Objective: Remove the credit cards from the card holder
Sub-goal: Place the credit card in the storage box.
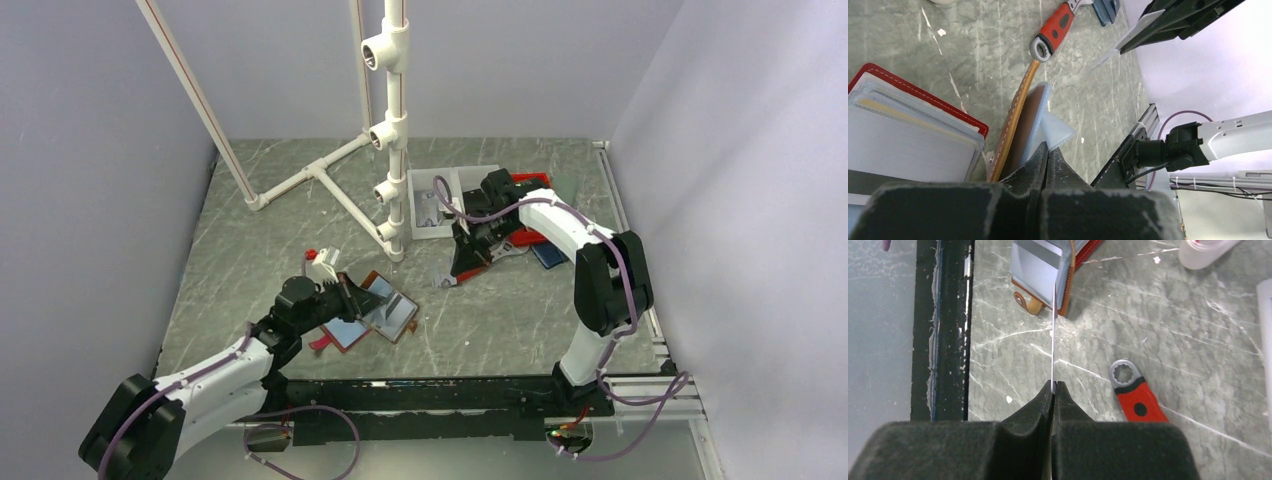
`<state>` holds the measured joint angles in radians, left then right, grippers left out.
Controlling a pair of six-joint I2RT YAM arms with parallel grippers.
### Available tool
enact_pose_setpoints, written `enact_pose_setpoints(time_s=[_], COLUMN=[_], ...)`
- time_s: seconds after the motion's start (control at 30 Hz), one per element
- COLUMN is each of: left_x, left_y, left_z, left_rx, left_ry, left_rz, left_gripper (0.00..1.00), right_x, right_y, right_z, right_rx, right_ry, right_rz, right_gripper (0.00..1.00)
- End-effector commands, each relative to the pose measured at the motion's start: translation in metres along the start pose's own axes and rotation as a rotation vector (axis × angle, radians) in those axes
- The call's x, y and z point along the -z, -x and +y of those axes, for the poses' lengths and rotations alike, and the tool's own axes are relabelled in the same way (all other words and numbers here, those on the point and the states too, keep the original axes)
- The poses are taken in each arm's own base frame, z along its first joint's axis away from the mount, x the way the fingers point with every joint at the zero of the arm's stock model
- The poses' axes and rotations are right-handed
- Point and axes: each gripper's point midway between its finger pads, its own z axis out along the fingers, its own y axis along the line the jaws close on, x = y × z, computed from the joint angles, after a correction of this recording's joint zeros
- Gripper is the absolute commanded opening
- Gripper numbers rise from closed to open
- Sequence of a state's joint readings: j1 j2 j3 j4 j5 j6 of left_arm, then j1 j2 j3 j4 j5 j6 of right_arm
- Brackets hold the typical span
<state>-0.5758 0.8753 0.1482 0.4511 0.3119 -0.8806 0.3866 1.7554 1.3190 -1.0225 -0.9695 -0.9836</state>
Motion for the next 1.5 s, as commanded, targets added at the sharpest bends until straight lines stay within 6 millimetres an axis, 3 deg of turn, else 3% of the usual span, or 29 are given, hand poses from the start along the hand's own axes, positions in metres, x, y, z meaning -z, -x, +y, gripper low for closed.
enact_pose_setpoints(time_s=[0.0, 0.6, 0.93, 1.27, 1.47], left_x=[0.001, 0.008, 0.008, 0.004, 0.004], left_y=[0.021, 0.012, 0.011, 0.008, 0.009], left_z=[-0.032, -0.031, -0.031, -0.029, -0.030], left_rx=[-0.013, 0.018, 0.017, 0.032, 0.038], left_ry=[-0.127, -0.151, -0.154, -0.155, -0.155], left_rz=[-0.047, -0.037, -0.030, -0.011, -0.014], left_gripper=[0.00, 0.00, 0.00, 0.00, 0.00], right_x=[0.017, 0.090, 0.134, 0.150, 0.130], right_y=[0.014, 0.020, 0.030, 0.053, 0.061], right_z=[-0.015, -0.058, -0.093, -0.125, -0.142], right_rx=[0.024, -0.045, -0.106, -0.139, -0.186], right_ry=[-0.077, -0.328, -0.435, -0.485, -0.441], right_rz=[-0.043, -0.121, -0.159, -0.205, -0.201], right_gripper=[0.00, 0.00, 0.00, 0.00, 0.00])
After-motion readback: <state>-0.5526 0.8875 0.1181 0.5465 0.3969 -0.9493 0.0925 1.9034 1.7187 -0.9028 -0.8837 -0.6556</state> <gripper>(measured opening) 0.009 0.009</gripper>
